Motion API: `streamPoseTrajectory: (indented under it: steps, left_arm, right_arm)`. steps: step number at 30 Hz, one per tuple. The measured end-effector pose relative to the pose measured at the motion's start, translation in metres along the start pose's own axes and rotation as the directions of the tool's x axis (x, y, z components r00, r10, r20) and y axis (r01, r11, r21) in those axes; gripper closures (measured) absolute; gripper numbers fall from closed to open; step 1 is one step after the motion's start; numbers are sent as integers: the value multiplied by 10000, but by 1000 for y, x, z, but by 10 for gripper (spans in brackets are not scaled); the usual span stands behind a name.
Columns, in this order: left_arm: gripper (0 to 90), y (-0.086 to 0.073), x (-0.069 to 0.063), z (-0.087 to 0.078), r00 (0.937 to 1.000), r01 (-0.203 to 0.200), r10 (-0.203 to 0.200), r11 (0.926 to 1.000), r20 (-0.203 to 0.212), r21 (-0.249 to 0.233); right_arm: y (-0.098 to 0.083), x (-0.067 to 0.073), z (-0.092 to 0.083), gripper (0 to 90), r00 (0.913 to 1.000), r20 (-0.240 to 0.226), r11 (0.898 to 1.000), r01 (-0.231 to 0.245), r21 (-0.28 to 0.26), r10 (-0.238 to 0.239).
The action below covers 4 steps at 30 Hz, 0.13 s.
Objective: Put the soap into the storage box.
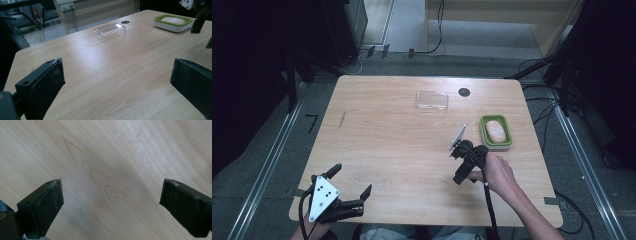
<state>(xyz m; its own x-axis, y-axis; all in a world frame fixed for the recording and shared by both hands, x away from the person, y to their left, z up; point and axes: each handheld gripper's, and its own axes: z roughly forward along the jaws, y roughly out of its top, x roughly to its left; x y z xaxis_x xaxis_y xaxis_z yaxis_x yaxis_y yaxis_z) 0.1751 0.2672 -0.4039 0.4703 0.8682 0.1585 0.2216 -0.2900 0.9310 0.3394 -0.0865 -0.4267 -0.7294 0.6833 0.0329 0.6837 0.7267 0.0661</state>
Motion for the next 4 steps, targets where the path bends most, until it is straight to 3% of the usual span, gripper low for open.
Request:
streamPoseTrajectory:
  steps: [4]
  left_arm:
    - [0, 0, 0, 2, 10000, -39, 39, 10000, 44, 11]
  right_arm:
    - [-8, 8, 15, 64, 9996, -172, 9996, 207, 167, -204]
